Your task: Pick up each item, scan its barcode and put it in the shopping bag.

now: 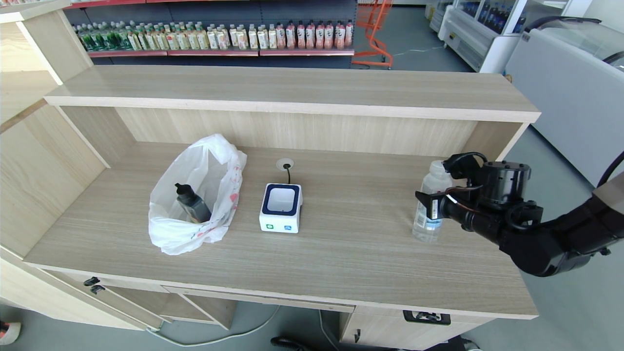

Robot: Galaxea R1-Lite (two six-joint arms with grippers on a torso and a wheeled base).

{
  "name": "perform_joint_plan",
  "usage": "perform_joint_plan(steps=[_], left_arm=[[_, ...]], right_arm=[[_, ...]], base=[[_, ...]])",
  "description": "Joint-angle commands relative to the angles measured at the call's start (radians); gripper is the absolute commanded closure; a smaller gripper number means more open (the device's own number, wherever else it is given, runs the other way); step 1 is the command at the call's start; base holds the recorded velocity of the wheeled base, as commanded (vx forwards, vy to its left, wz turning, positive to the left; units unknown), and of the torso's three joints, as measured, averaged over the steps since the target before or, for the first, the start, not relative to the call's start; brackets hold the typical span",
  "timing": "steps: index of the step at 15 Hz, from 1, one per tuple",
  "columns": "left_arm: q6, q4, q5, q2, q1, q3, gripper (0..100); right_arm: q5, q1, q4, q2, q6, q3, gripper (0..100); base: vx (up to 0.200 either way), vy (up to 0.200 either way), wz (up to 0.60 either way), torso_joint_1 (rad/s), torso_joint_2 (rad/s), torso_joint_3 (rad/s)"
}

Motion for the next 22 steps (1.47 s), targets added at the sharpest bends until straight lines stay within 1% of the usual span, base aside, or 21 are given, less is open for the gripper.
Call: perform_joint_plan(steps=[1,3,5,12,13,15,16,17,18,20,21,22], left_arm=[[0.0,0.0,0.0,0.002,0.0,0.0,0],[0.0,0.0,0.0,0.0,0.0,0.0,0],[0.0,0.0,0.0,0.002,0.0,0.0,0],[0.0,0.0,0.0,0.0,0.0,0.0,0],[0.0,0.0,0.0,0.0,0.0,0.0,0],[0.0,0.0,0.0,0.002,0.0,0.0,0],[0.0,0.0,0.0,0.002,0.0,0.0,0],[0.0,0.0,0.0,0.002,0.0,0.0,0],[0.0,0.0,0.0,0.002,0.0,0.0,0],[0.0,0.0,0.0,0.002,0.0,0.0,0],[0.0,0.0,0.0,0.0,0.0,0.0,0],[0.0,0.0,0.0,0.002,0.0,0.0,0]], right_arm=[[0.002,0.0,-0.001,0.001,0.0,0.018,100],[0.008,-0.001,-0.047,0.01,0.0,0.076,100],[0.008,-0.001,-0.099,0.028,-0.002,0.085,100],[0.015,-0.006,-0.104,0.021,-0.02,0.097,100],[0.014,-0.006,-0.105,0.01,-0.019,0.09,100],[0.009,-0.023,-0.101,-0.035,-0.011,-0.007,100],[0.026,-0.038,-0.087,-0.079,0.006,-0.03,100],[0.111,-0.036,-0.032,-0.14,0.078,-0.05,100],[0.258,-0.035,0.031,-0.229,0.159,-0.047,100],[0.583,-0.036,0.1,-0.36,0.241,-0.002,100],[0.683,-0.04,0.103,-0.389,0.257,0.018,100],[0.738,-0.033,0.106,-0.41,0.259,0.042,100]], base=[[0.0,0.0,0.0,0.0,0.0,0.0],[0.0,0.0,0.0,0.0,0.0,0.0],[0.0,0.0,0.0,0.0,0.0,0.0],[0.0,0.0,0.0,0.0,0.0,0.0],[0.0,0.0,0.0,0.0,0.0,0.0],[0.0,0.0,0.0,0.0,0.0,0.0],[0.0,0.0,0.0,0.0,0.0,0.0],[0.0,0.0,0.0,0.0,0.0,0.0],[0.0,0.0,0.0,0.0,0.0,0.0],[0.0,0.0,0.0,0.0,0.0,0.0],[0.0,0.0,0.0,0.0,0.0,0.0],[0.0,0.0,0.0,0.0,0.0,0.0]])
